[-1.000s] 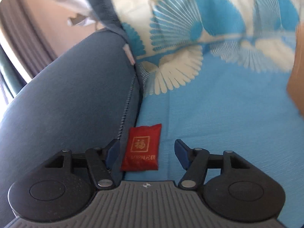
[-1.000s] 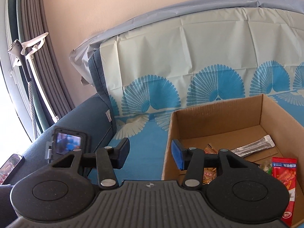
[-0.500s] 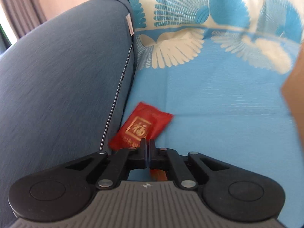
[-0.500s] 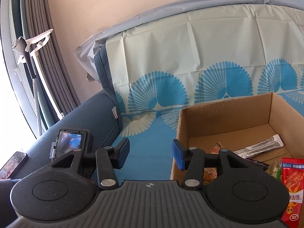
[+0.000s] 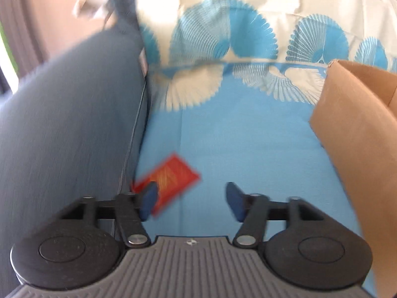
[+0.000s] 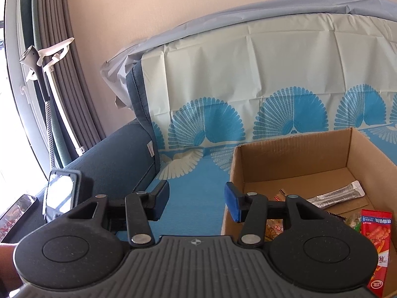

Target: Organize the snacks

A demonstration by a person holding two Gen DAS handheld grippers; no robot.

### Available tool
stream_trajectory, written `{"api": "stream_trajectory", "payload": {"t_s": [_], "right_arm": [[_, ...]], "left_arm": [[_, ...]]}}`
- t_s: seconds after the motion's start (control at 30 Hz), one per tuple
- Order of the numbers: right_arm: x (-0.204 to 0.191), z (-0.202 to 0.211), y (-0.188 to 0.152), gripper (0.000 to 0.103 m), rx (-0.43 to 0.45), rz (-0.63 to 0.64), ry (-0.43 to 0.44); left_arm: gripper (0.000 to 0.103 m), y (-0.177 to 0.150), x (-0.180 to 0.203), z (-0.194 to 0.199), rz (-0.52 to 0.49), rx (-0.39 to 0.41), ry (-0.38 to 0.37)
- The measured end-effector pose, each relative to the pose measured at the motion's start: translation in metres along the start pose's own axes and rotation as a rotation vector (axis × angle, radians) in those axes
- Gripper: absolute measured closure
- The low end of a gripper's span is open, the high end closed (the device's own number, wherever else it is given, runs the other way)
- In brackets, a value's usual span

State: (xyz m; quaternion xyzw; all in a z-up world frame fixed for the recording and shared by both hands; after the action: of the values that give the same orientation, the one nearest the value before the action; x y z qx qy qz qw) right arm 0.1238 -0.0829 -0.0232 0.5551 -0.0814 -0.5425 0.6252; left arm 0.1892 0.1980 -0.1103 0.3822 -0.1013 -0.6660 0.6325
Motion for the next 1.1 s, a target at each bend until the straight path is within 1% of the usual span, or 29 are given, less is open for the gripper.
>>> {"api": "stream_trajectory", "payload": {"t_s": [0.07,0.17,0.23,0.27,0.3,0.33,0.37,0.4,0.47,0.53,0.57,0.6,0.63,0.7,0.77,0.8,0.83,0.87,0.9,0.97,1.03,1.07,1.1], "right_arm": [[-0.001,-0.003,0.000,0.051,-0.010,0.005,0.002],[-0.001,-0.005,-0.001,0.051,-0.023,0.014,0.013],[-0.002,-0.007,-0.001,0.051,-0.030,0.021,0.024],[-0.003,-0.008,-0.001,0.051,-0.033,0.024,0.028],[-0.003,-0.009,-0.001,0.051,-0.039,0.023,0.030],[-0.003,-0.010,-0.001,0.051,-0.046,0.019,0.034],[-0.003,-0.011,-0.001,0.051,-0.052,0.017,0.038],[-0.004,-0.011,-0.001,0.051,-0.055,0.018,0.042],[-0.007,-0.011,-0.002,0.051,-0.058,0.025,0.050],[-0.009,-0.011,-0.002,0.051,-0.056,0.032,0.056],[-0.010,-0.009,-0.002,0.051,-0.055,0.035,0.056],[-0.010,-0.009,-0.002,0.051,-0.055,0.037,0.055],[-0.009,-0.008,-0.001,0.051,-0.054,0.037,0.054],[-0.008,-0.006,-0.001,0.051,-0.050,0.031,0.050],[-0.006,-0.005,0.000,0.051,-0.049,0.024,0.042],[-0.005,-0.005,0.001,0.051,-0.046,0.017,0.035],[-0.003,-0.004,0.002,0.051,-0.042,0.010,0.028],[-0.001,-0.003,0.002,0.051,-0.038,0.002,0.019],[0.002,-0.002,0.003,0.051,-0.035,-0.007,0.009],[0.007,-0.001,0.005,0.050,-0.029,-0.029,-0.010],[0.012,-0.001,0.007,0.050,-0.023,-0.047,-0.028],[0.014,0.000,0.007,0.049,-0.022,-0.053,-0.036],[0.016,0.000,0.008,0.049,-0.023,-0.059,-0.042]], "left_arm": [[0.028,0.012,0.003,-0.025,-0.052,-0.032,0.023],[0.025,0.020,-0.003,-0.058,-0.085,-0.099,0.033],[0.025,0.017,-0.007,-0.070,-0.088,-0.123,-0.002],[0.025,0.013,-0.014,-0.069,-0.061,-0.114,-0.027],[0.027,0.012,-0.019,-0.070,-0.025,-0.126,-0.055],[0.033,0.011,-0.026,-0.071,0.033,-0.148,-0.097],[0.036,0.008,-0.035,-0.072,0.110,-0.173,-0.148],[0.039,0.006,-0.038,-0.070,0.140,-0.185,-0.172],[0.042,0.000,-0.034,-0.055,0.130,-0.207,-0.197],[0.049,-0.008,-0.033,-0.038,0.155,-0.228,-0.222],[0.051,-0.012,-0.032,-0.029,0.175,-0.228,-0.245],[0.056,-0.015,-0.030,-0.019,0.176,-0.223,-0.263],[0.058,-0.021,-0.025,-0.006,0.165,-0.224,-0.280],[0.058,-0.030,-0.016,0.013,0.156,-0.233,-0.320],[0.058,-0.036,-0.003,0.029,0.137,-0.233,-0.390],[0.057,-0.038,0.004,0.036,0.112,-0.240,-0.423],[0.057,-0.038,0.011,0.042,0.088,-0.243,-0.439],[0.057,-0.036,0.017,0.049,0.061,-0.230,-0.442],[0.057,-0.033,0.022,0.057,0.031,-0.200,-0.429],[0.052,-0.027,0.031,0.065,-0.016,-0.144,-0.404],[0.037,-0.021,0.041,0.064,-0.065,-0.101,-0.400],[0.035,-0.019,0.047,0.061,-0.097,-0.086,-0.389],[0.033,-0.016,0.053,0.052,-0.123,-0.087,-0.370]]}}
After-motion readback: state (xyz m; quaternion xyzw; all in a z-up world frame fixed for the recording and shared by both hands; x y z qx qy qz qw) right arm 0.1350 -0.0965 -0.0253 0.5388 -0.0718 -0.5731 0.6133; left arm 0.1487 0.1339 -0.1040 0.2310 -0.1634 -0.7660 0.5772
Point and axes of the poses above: each gripper's, at about its wrist camera, not at the fingertips, and z roughly against the way its jaws point, x to its right, y to its top, the point moved 1 cm from there along -z, roughly the way its jaws point, and after that the axes turned 13 degrees about -z, right-handed, at the moved point
